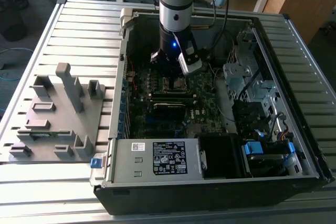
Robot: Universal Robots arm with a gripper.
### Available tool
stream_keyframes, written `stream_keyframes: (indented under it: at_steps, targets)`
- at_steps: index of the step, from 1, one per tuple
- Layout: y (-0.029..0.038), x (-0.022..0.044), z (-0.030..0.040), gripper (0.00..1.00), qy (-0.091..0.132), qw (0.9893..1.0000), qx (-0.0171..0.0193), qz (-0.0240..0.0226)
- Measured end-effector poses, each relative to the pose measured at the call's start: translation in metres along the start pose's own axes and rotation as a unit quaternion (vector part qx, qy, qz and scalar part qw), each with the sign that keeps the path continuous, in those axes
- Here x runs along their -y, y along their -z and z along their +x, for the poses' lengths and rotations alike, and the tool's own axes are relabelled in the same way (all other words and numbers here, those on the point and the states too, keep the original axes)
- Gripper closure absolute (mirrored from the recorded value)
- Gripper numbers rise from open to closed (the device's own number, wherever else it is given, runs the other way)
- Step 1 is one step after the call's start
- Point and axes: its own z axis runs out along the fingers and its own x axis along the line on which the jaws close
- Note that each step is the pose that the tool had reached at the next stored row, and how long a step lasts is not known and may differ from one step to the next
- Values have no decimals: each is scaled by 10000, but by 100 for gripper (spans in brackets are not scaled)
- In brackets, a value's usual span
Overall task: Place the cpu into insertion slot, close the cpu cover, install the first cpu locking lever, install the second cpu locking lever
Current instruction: 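Install the second cpu locking lever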
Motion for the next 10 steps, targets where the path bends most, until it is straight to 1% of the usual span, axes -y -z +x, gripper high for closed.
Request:
stream_keyframes:
  at_steps: [10]
  targets:
    - [-6,0,0,90,0,10000,0,7]
